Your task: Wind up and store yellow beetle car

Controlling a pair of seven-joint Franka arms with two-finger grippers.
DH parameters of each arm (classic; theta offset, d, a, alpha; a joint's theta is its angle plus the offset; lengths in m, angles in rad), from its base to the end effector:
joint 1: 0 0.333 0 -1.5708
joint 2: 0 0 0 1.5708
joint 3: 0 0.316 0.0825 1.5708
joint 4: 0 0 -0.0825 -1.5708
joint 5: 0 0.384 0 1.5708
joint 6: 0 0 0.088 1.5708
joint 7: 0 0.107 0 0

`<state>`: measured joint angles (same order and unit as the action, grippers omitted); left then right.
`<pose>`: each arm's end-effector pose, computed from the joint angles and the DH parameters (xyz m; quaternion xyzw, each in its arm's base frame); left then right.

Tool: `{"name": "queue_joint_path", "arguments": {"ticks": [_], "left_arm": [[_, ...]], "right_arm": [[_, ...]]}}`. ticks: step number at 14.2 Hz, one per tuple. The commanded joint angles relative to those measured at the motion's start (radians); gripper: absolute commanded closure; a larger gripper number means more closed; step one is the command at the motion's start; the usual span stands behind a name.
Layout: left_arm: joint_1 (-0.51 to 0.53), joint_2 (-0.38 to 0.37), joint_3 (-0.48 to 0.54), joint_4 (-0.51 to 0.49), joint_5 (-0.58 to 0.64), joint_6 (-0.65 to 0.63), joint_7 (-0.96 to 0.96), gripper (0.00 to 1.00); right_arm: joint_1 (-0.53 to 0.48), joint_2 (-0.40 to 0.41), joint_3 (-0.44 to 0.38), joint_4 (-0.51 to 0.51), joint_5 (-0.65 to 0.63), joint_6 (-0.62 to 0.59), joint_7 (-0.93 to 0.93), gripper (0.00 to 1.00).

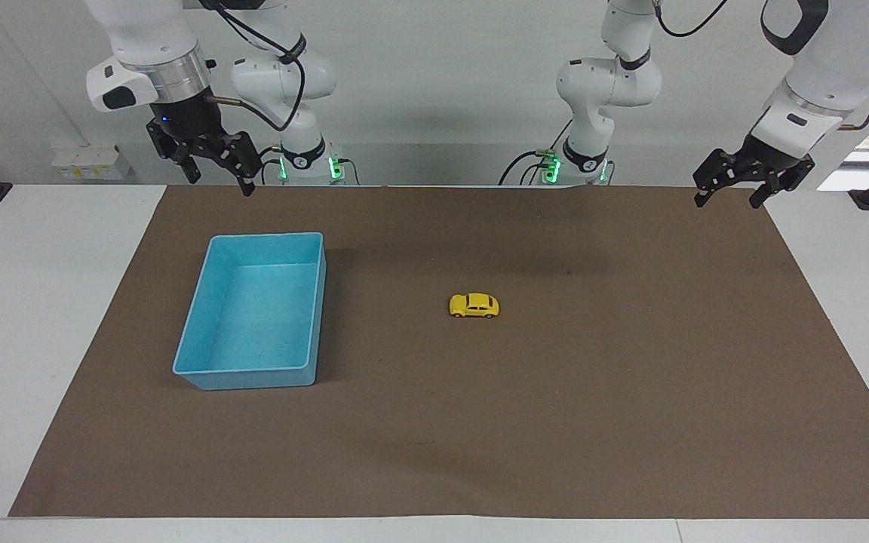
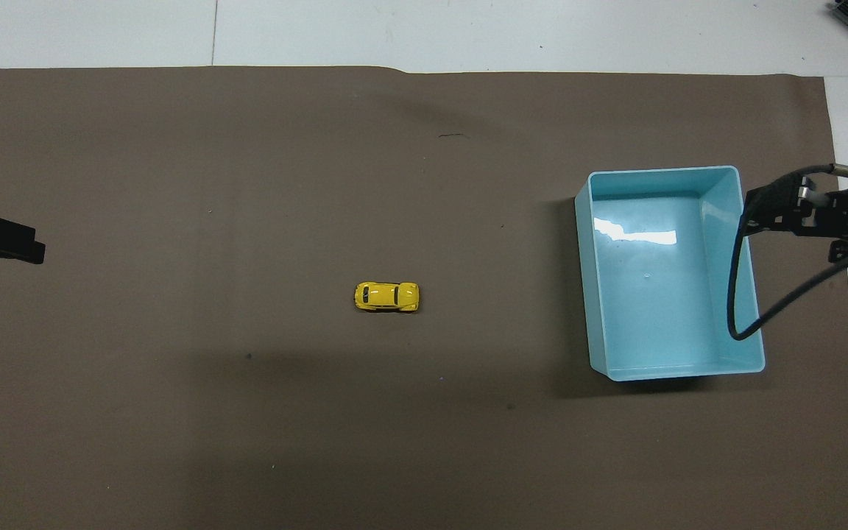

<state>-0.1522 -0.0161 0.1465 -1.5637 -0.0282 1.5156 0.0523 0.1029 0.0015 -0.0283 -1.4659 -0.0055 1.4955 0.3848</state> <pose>0.5439 -0.0056 0.6319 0.9993 -0.0296 -0.0157 0.0156 0.5459 0.0402 0.6661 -0.9879 0.1547 -0.0143 0.0005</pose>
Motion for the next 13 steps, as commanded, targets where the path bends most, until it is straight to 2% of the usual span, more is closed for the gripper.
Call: {"name": "queue_joint_path", "arguments": {"ticks": [1, 6, 13], "left_arm": [[0.017, -0.008, -0.013, 0.014, -0.006, -0.028, -0.014, 0.0], [0.011, -0.012, -0.018, 0.013, -0.007, -0.051, -0.012, 0.0], [-0.036, -0.022, -0.041, -0.015, -0.016, -0.016, -0.005, 0.0]], "right_arm": [[0.0, -0.012, -0.005, -0.004, 0.015, 0.0, -0.027, 0.0], [-0.014, -0.031, -0.01, -0.016, 0.029, -0.001, -0.026, 0.0], [-0.015, -0.029, -0.012, -0.016, 0.029, -0.001, -0.026, 0.0]]}}
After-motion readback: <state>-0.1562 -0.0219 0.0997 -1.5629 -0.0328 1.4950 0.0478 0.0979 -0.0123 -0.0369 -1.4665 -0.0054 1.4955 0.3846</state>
